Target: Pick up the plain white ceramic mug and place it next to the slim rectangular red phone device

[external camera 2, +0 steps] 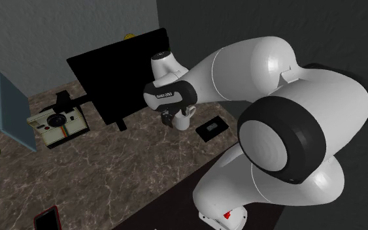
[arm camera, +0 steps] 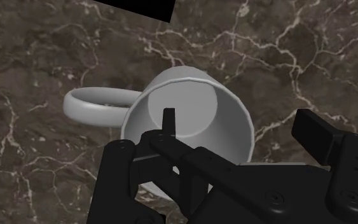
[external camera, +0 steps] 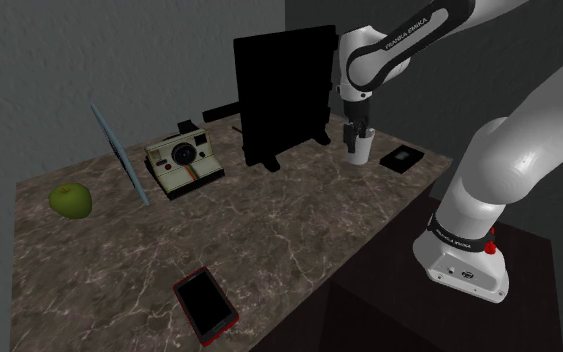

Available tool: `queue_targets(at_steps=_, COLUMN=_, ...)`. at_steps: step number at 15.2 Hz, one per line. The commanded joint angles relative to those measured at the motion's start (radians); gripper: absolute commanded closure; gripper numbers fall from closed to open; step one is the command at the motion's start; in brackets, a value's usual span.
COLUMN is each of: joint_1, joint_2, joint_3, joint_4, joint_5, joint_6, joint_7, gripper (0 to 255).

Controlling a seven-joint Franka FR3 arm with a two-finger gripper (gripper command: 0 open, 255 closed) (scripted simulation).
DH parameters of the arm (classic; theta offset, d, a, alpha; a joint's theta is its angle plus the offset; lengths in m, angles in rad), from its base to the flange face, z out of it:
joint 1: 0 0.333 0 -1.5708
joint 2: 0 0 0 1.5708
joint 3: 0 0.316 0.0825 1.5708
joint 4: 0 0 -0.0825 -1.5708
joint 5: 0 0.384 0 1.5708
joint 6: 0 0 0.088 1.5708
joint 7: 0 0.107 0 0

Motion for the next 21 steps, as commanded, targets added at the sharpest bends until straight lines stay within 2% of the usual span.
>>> queue_targets(at_steps=1, joint_1=0.000, joint_2=0.001, joint_3=0.000, joint_4=0.000, joint_5=0.000, joint_6=0.001, joint_7=0.000, gripper=0)
queue_targets(at_steps=4, joint_1=0.000, joint_2=0.001, joint_3=0.000, joint_4=0.000, joint_5=0.000, joint_6=0.001, joint_7=0.000, gripper=0)
queue_targets(at_steps=5, joint_1=0.000, joint_2=0.001, joint_3=0.000, joint_4=0.000, joint_5=0.000, joint_6=0.001, joint_7=0.000, gripper=255)
queue_targets(at_steps=14, joint_1=0.000, joint_2=0.001, joint_3=0.000, joint_4=0.000, joint_5=0.000, joint_6=0.001, joint_7=0.000, gripper=255)
queue_targets(at_steps=21, joint_1=0.000, joint_2=-0.060, joint_3=0.013, joint_4=0.052, joint_5=0.005, joint_6=-0.112, joint_7=-0.003, gripper=255)
